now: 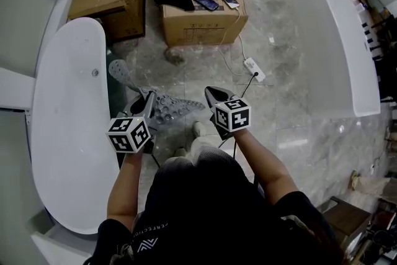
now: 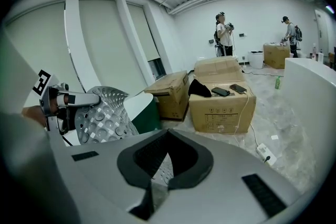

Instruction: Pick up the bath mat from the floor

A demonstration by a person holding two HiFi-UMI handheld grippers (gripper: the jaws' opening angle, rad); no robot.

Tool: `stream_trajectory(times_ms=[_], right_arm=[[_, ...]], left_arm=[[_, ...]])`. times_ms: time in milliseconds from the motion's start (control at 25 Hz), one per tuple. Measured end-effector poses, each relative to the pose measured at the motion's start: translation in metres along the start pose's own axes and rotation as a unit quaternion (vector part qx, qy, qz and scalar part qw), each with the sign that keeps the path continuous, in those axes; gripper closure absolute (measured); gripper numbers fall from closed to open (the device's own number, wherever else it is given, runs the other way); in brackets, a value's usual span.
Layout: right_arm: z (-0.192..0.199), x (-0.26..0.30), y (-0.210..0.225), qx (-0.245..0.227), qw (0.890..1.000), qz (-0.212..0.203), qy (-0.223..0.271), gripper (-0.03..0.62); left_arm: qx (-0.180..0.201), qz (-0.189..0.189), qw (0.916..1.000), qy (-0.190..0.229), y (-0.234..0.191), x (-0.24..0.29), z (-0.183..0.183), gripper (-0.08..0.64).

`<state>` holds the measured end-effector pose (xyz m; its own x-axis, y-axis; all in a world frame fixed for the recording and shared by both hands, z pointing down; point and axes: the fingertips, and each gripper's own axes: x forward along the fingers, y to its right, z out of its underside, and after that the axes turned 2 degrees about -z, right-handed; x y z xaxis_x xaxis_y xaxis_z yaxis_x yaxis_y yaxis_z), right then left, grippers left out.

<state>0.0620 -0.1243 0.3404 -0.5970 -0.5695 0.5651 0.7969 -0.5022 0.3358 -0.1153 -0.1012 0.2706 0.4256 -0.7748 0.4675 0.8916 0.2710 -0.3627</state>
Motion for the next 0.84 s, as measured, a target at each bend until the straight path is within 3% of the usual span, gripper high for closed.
stream_trajectory(times_ms=[840], right_arm=[[0.006, -0.027, -0.01, -0.003, 1.0, -0.002, 0.007, 0.594]], left_arm=[[0.001, 0.016, 0.9998, 0.011, 0.016, -0.02, -0.003, 0.543]])
